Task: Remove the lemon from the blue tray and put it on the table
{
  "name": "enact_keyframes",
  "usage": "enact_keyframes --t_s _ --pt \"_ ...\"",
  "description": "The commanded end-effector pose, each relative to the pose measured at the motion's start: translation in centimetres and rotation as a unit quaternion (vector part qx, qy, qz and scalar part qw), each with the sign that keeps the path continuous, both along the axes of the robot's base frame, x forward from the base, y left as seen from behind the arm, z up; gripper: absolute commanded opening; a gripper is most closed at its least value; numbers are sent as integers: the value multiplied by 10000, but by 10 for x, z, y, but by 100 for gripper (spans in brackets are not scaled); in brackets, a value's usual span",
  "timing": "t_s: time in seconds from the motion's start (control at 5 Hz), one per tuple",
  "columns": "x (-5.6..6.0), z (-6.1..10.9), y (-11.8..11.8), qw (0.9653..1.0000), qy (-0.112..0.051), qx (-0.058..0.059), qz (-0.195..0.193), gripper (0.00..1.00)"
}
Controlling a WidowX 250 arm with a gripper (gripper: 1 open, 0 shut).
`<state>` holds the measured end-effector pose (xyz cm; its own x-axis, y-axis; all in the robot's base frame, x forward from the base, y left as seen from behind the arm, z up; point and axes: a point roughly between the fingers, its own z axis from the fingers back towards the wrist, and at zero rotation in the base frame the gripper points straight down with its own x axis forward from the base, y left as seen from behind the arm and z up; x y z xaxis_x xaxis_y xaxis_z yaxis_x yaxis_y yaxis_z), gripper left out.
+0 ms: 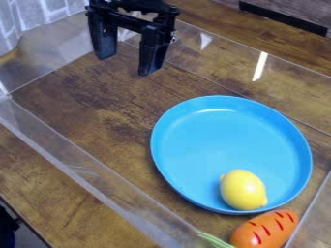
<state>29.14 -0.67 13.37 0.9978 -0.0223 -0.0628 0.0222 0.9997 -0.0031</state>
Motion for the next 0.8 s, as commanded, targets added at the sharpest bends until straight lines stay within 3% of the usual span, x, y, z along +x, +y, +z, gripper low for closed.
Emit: enact_keyframes --t_s 0.0,0.2,0.6 --pt "0 -6 -4 10000 70 -9 -42 100" --pt "2 -13 -13 9998 126 -20 -121 100" --pt "6 -26 -71 9989 23 -99 -462 100"
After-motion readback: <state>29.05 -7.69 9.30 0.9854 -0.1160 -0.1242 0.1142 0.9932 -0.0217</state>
